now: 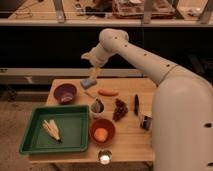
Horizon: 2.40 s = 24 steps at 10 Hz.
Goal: Wipe table surface with sponge
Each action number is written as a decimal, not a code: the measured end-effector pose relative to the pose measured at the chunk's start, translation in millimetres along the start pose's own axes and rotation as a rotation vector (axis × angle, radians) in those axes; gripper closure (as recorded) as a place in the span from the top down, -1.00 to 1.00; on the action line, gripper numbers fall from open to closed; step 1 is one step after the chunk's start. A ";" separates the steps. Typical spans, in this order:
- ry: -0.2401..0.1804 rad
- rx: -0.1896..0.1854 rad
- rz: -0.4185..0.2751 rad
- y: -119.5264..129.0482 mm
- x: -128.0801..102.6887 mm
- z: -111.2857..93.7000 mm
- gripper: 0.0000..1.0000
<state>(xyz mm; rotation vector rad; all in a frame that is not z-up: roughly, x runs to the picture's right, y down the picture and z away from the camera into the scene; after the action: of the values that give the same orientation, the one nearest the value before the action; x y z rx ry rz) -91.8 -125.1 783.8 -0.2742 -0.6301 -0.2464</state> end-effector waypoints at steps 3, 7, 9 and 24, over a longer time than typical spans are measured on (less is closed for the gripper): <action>0.004 -0.001 0.002 0.6 2.4 -0.5 0.60; 0.015 0.026 -0.008 -7.7 14.2 4.8 0.60; 0.013 0.051 -0.013 -28.6 34.4 19.9 0.60; 0.144 -0.010 -0.159 -50.2 85.5 83.9 0.60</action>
<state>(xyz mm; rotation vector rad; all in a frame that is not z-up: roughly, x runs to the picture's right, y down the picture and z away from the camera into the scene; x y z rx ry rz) -86.0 -157.0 909.5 -0.2143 -0.5084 -0.4183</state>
